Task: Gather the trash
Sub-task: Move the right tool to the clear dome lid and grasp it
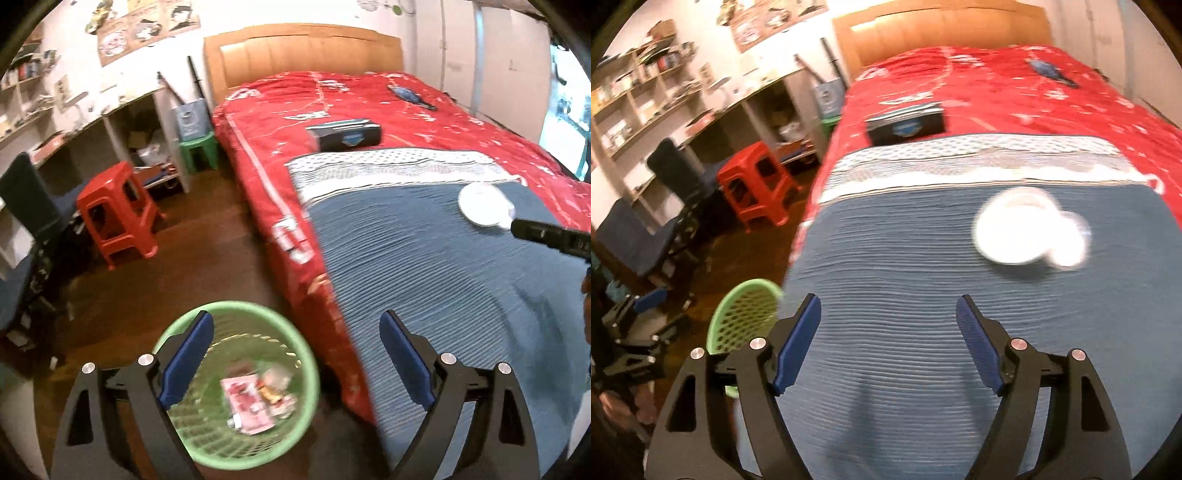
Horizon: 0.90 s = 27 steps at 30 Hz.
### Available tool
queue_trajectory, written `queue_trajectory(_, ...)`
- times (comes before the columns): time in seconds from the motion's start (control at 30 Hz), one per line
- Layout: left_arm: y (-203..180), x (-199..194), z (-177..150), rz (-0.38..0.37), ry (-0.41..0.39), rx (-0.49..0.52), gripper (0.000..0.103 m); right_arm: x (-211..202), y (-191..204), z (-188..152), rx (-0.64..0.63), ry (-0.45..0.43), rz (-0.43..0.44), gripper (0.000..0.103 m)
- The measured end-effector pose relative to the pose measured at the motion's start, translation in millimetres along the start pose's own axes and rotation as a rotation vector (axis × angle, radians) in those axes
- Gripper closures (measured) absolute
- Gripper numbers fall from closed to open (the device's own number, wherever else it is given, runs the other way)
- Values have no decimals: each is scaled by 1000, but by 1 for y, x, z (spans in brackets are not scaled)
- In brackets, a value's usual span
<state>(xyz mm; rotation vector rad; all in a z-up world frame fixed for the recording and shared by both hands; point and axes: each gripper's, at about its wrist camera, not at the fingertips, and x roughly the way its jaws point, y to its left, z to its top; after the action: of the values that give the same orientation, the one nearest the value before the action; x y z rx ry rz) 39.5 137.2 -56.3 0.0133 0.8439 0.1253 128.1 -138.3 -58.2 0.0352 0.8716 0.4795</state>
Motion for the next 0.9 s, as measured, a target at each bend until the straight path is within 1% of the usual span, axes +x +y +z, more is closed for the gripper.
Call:
queue_trajectory(0.03,-6,2,4,-11,1,3,15,-2,-8,0,10,-3,-11,24)
queue_trajectory(0.1,-21,9,16,-38,4,9,14,-7,-34,-2,44,-13,-48,24)
queue_trajectory(0.2,-42,19,33,-76,15,7,13,-8,-61,-3,76,-14,-92,24)
queue_trajectory(0.3,-60,30,49,-116,28,0,13,-4,-94,-3,113,-2,-142,24)
queue_trajectory(0.43,-85,48,70,-180,51,5,12,4,-127,0,124,19,-174,24)
queue_trajectory(0.6,-120,67,91,-221,65,56,11,20,-151,4,86,48,-196,22)
queue_trajectory(0.67,-128,73,95,-230,72,66,11,30,-158,6,68,61,-190,22)
queue_trajectory(0.8,-137,85,103,-266,95,60,11,52,-166,13,24,83,-178,22)
queue_trajectory(0.9,-143,96,108,-276,112,65,11,64,-167,19,-17,87,-168,22)
